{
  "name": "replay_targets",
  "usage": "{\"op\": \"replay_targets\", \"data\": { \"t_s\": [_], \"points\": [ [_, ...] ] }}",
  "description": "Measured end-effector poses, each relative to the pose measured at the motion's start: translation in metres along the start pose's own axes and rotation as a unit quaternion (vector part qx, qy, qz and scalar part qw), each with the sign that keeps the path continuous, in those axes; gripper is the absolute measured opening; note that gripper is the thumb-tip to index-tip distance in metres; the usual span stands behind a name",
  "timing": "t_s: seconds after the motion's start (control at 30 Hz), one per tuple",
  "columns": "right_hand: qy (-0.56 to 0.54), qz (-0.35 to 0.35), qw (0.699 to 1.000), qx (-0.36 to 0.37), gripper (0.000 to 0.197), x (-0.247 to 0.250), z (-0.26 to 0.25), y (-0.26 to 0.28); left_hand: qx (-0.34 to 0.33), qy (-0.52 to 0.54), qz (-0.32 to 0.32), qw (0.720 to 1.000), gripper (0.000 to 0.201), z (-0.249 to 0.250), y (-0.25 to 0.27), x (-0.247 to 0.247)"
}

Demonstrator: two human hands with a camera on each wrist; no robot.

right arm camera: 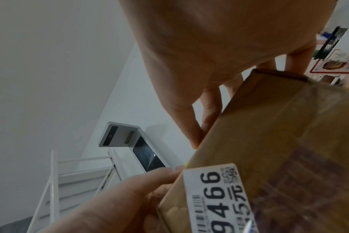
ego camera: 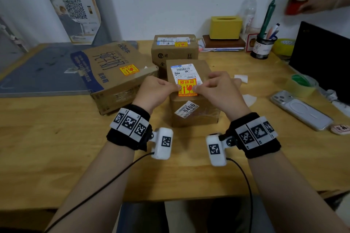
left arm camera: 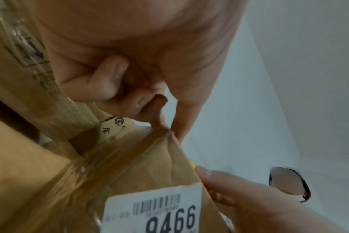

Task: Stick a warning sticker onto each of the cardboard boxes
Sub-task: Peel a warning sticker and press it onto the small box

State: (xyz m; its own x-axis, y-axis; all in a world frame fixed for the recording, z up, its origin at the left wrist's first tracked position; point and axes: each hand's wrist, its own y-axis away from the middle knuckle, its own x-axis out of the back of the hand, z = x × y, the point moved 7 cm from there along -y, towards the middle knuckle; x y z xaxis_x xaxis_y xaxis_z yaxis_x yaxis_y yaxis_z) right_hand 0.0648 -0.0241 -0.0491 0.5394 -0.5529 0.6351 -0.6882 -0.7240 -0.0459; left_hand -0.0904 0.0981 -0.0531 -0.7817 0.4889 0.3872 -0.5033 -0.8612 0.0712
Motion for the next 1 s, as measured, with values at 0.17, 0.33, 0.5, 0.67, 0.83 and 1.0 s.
{"op": "replay_targets", "data": {
  "t_s": [0.17, 0.33, 0.5, 0.67, 0.83, 1.0],
  "points": [
    [0.001, 0.0, 1.0, -0.002, 0.028, 0.0, 0.0, 0.001, -0.001, -0.003, -0.003, 1.0, 0.01, -0.001, -0.001, -0.001],
    [0.008, -0.005, 1.0, 0.001, 0.027, 0.001, -0.002, 0.004, -0.006, -0.003, -0.001, 1.0, 0.009, -0.001, 0.0, 0.0],
    [0.0, 0.003, 1.0, -0.001, 0.026, 0.001, 0.003, 0.004, -0.002, 0.013, -0.004, 1.0, 0.008, -0.004, -0.001, -0.004],
    [-0.01, 0.008, 1.0, -0.008, 0.026, -0.001, 0.011, 0.002, -0.006, 0.025, 0.0, 1.0, 0.007, -0.006, -0.002, -0.008],
    [-0.027, 0.011, 1.0, 0.003, 0.028, -0.001, 0.016, -0.005, -0.01, 0.02, 0.005, 1.0, 0.009, -0.005, -0.005, -0.006],
    [-0.012, 0.007, 1.0, 0.016, 0.025, 0.0, 0.013, -0.006, -0.016, 0.023, 0.005, 1.0, 0.01, -0.006, -0.006, -0.006]
  ]
}}
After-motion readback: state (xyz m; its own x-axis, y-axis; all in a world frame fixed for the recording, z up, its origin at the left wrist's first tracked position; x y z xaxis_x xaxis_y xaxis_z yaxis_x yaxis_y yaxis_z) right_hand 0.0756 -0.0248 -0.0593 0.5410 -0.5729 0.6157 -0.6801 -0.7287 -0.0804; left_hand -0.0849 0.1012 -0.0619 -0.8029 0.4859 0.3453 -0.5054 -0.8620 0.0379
